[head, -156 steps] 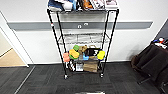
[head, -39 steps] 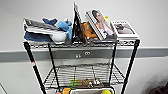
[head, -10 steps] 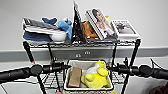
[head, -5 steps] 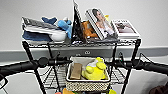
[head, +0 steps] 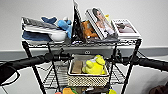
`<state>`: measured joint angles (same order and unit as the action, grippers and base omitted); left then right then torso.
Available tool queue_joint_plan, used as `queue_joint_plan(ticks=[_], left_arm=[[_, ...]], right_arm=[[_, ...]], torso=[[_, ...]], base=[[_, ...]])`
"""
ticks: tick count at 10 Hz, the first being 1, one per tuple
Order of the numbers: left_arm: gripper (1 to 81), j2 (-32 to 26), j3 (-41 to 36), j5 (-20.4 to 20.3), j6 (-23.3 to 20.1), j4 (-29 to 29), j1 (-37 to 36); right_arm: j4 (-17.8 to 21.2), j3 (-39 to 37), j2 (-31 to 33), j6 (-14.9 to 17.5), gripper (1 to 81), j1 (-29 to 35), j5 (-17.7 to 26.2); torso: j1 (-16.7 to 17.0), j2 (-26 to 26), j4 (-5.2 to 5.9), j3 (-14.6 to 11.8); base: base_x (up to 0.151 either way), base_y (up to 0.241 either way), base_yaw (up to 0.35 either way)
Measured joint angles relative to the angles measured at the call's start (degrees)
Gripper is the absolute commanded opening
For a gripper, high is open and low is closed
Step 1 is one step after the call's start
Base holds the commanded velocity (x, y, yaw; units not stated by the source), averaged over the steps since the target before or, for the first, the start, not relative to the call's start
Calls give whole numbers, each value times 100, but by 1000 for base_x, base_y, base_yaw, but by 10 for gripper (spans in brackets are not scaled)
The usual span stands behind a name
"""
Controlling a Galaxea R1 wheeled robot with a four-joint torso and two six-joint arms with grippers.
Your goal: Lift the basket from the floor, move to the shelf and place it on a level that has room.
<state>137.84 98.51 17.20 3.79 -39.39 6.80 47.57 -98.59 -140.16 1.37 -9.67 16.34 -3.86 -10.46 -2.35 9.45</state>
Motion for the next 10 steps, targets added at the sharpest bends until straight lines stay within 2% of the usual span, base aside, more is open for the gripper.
queue_joint_plan(ticks=[3, 5, 9, 10], left_arm=[[10, 423, 859, 84, 1, 351, 210], [10, 649, 1287, -61, -2, 590, 356], [10, 610, 1474, -216, -2, 811, 450], [811, 549, 1452, -199, -49, 869, 455]], right_arm=[[-236, -428, -262, -10, 10, -39, 0], [-333, -734, -386, -29, 10, -146, -135], [-396, -983, -461, -33, 10, -254, -245], [-400, -950, -434, -35, 10, -256, -245]], torso=[[0, 2, 0, 5], [0, 2, 0, 5], [2, 0, 0, 2], [2, 0, 0, 2]], base=[[0, 0, 0], [0, 0, 0], [0, 0, 0], [0, 0, 0]])
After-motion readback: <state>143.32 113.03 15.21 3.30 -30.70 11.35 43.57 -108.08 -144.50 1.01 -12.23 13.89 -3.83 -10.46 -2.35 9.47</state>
